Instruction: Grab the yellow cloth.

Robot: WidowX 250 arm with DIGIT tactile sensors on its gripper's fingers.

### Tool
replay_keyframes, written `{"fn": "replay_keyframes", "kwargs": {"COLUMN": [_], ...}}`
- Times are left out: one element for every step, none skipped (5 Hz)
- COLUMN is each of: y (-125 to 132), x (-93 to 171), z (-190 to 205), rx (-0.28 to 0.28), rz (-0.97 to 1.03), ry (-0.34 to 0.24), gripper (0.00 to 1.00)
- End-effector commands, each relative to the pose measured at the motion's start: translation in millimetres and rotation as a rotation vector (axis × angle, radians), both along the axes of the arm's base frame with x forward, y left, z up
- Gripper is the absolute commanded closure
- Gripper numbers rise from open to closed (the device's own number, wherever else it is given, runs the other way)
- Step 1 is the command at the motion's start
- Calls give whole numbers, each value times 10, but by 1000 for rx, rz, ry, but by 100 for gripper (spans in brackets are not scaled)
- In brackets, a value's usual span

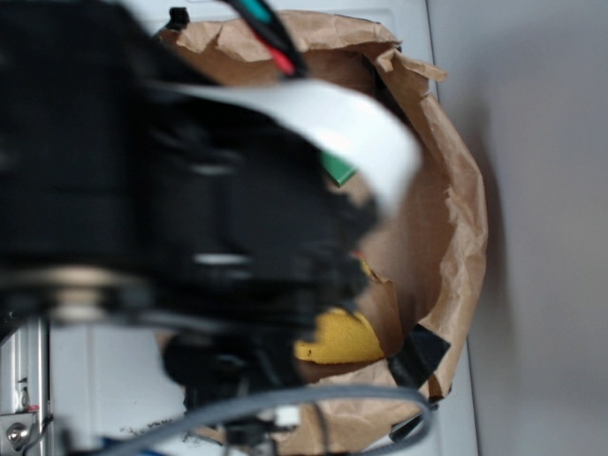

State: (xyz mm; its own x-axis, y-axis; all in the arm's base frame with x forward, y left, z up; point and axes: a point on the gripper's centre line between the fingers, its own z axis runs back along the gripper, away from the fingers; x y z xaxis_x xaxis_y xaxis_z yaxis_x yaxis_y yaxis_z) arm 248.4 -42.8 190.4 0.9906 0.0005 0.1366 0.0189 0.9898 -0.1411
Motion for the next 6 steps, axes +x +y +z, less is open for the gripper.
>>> {"fn": "replay_keyframes", "kwargs": {"y": [40, 40, 30, 214, 428, 445], "x": [55, 55, 132, 124, 39, 50], "z": [154, 154, -324, -484, -577, -720], "rx": [-6, -6, 52, 59, 30, 56], "rz": [17, 17, 43, 74, 60, 49], "ry": [-53, -53, -65, -96, -131, -148], "gripper": [0, 0, 0, 0, 0, 0]}}
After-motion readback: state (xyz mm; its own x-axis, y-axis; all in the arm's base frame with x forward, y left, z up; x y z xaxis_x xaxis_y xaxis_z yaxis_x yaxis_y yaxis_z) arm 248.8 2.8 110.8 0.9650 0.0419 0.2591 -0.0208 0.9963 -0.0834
